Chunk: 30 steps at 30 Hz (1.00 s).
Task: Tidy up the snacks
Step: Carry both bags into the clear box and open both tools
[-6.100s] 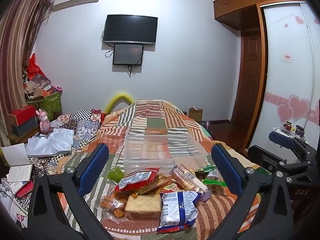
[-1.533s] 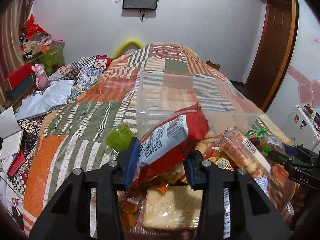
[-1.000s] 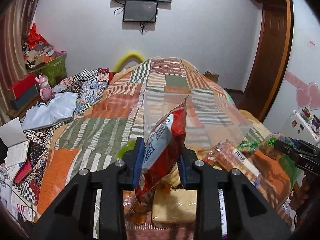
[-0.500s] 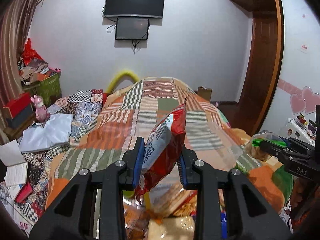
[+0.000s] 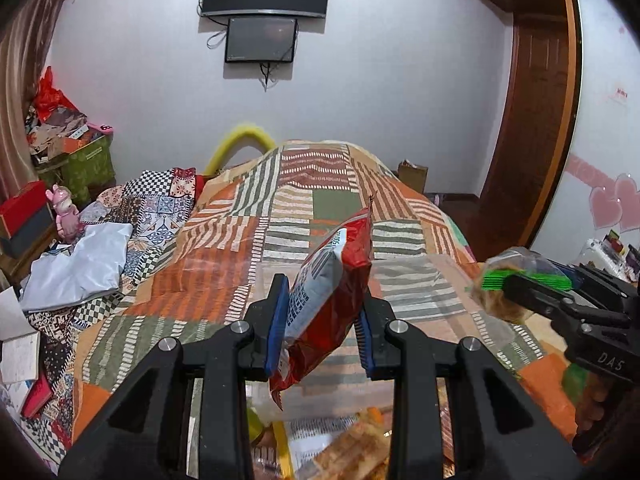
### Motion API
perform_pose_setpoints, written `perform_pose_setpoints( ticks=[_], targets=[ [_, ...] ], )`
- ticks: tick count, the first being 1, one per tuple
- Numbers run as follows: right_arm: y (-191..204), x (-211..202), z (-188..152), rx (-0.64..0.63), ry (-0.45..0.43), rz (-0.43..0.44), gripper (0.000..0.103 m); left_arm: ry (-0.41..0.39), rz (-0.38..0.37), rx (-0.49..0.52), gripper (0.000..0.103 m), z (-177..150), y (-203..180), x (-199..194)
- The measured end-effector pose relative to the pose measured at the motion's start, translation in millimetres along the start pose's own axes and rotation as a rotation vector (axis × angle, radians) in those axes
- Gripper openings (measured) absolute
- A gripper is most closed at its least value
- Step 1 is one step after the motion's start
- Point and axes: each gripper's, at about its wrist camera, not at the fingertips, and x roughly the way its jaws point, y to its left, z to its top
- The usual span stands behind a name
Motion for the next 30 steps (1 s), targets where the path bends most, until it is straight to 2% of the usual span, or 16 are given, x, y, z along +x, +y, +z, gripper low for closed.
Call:
perform_pose_setpoints(
  ticks=[10, 17, 26, 30],
  targets=[
    [0, 59, -8, -0.035, 0.147, -0.005, 0.049, 0.113, 0.0, 0.036, 0.031, -6, -8, 55],
    [-5, 81, -17, -0.023, 0.222, -0.013, 0.049, 0.205, -0.011, 0.027, 0.031, -11, -6, 85],
    [-5, 95, -20, -0.03, 0.27, -0.024, 0.049, 0.271, -0.021, 0.033, 0.031, -19, -11, 103],
    [-5, 101, -20, -0.028, 0.298, -0.021, 0.053, 0.291, -0.01, 0.037, 0.031, -21, -12, 105]
  ],
)
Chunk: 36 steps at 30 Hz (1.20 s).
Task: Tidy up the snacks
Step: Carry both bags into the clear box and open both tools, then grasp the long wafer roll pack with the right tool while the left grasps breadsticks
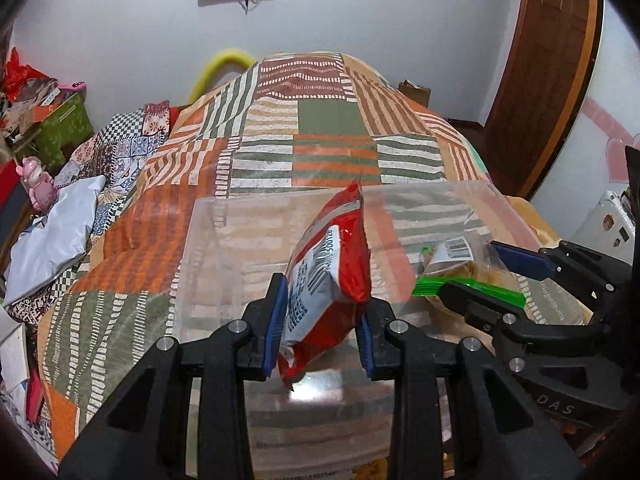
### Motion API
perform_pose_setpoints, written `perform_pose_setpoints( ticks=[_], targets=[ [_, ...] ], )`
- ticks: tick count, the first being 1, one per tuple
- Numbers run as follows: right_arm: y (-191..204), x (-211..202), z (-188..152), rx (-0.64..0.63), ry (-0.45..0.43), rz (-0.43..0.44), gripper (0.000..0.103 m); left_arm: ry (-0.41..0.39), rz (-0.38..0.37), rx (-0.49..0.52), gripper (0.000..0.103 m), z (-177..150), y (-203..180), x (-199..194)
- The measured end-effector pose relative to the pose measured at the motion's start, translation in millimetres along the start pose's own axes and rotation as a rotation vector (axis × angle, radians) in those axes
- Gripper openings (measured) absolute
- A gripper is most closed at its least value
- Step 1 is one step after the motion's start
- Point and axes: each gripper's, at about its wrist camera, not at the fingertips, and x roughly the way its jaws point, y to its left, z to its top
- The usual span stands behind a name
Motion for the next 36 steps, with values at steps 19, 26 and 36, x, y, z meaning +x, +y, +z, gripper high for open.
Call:
perform_pose_setpoints(
  ticks=[19, 26, 36],
  targets=[
    [4, -67, -2, 0.012, -0.127, 0.01, 0.067, -0.11, 0.005, 0.013, 0.069, -16, -7, -79],
    [15, -100, -15, -0.001, -0.183, 0.014, 0.073, -0.144, 0.007, 0.026, 0.081, -33, -8, -116],
    [26, -111, -50, -0.003, -0.163, 0.028, 0.075, -0.088, -0.001, 0.009, 0.082, -73, 3, -128]
  ],
)
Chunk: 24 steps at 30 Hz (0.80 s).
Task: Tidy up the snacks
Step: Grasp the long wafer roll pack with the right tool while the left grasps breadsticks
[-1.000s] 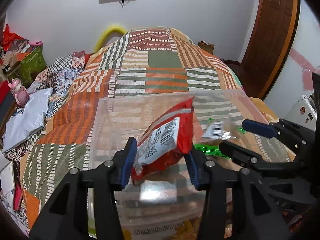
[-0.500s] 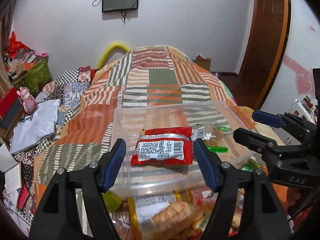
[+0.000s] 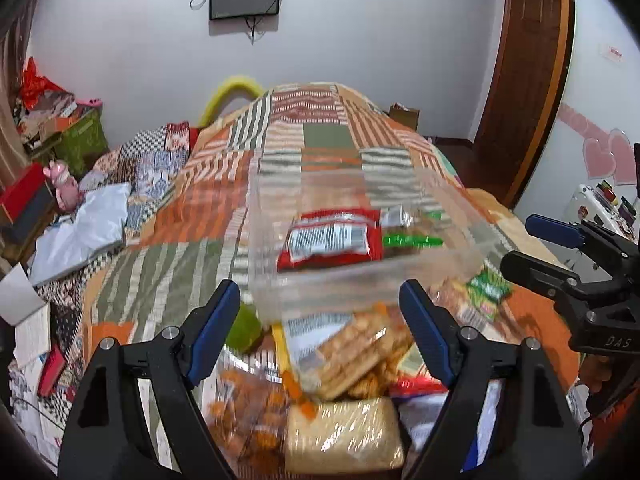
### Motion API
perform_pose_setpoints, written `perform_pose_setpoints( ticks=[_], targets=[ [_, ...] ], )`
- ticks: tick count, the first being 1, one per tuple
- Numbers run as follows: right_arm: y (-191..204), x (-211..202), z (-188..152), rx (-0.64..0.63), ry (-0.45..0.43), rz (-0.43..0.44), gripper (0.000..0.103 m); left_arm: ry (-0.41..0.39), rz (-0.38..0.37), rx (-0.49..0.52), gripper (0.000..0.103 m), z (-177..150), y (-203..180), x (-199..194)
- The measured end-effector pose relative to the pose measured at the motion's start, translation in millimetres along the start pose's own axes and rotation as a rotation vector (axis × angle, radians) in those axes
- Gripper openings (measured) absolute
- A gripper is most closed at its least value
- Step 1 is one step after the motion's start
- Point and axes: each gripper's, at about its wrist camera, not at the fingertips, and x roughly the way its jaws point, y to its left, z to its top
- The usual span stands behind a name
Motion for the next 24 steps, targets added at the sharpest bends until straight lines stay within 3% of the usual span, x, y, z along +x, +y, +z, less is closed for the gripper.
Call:
perform_pose_setpoints(
  ticks=[15, 20, 24],
  targets=[
    [10, 24, -46, 0.014, 0.132, 0.07, 0.074, 0.137, -0.059, 0.006, 0.082, -45, -1, 28],
    [10, 31, -50, 0.014, 0.158, 0.09, 0.066, 0.174, -0.069, 0.014, 0.082, -47, -4, 45],
    [11, 37, -53, 0.013, 0.173, 0.104, 0.057, 0.193, -0.081, -0.009, 0.076, -46, -1, 57]
  ],
)
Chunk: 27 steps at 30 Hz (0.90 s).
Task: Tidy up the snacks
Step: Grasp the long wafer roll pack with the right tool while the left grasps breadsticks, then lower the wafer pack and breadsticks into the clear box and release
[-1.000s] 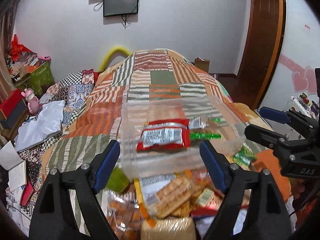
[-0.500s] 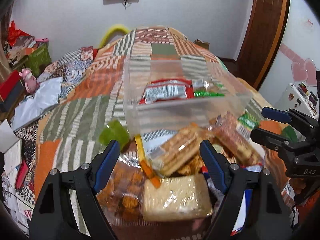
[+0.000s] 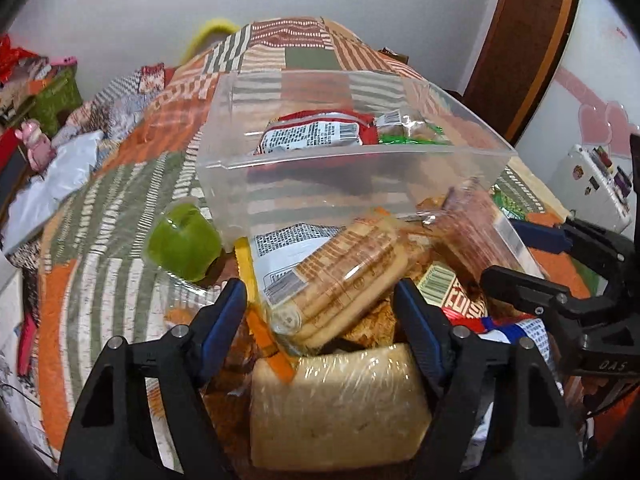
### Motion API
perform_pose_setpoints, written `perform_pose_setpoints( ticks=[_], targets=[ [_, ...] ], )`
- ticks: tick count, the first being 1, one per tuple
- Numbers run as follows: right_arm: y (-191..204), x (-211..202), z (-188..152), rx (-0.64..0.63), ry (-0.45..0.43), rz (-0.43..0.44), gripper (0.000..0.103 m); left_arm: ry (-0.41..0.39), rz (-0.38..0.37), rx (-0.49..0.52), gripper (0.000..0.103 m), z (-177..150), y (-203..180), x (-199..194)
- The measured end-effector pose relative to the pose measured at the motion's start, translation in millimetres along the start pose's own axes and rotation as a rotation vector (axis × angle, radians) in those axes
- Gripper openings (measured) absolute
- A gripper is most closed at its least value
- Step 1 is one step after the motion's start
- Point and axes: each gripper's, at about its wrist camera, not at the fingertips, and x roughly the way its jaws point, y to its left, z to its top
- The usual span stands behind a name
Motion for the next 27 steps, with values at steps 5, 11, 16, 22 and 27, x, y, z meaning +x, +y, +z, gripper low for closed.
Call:
perform_pose_setpoints(
  ticks=[5, 11, 16, 22, 27],
  targets=[
    [-2, -1, 1, 0.011, -0.011, 0.029, 0.041, 0.011, -0.012, -0.024, 0.062, 3, 5, 9],
    [-3, -2, 2, 0.017, -0.014, 0.037, 0.041, 0.014, -0.006, -0.044, 0.052, 5, 11, 17],
    [-4, -4, 1, 0.021, -0.025, 0.032, 0.041, -0.047, 0.025, 0.011, 0.036, 1, 1, 5],
    [-6, -10, 3, 0.03, -0.042, 0.024, 0.041, -0.085, 0.002, 0.044, 0.024, -2, -6, -11],
    [-10, -20, 6, 0.045, -0.07, 0.024, 0.041, -0.14, -0.002, 0.05, 0.022, 0, -9, -29]
  ],
)
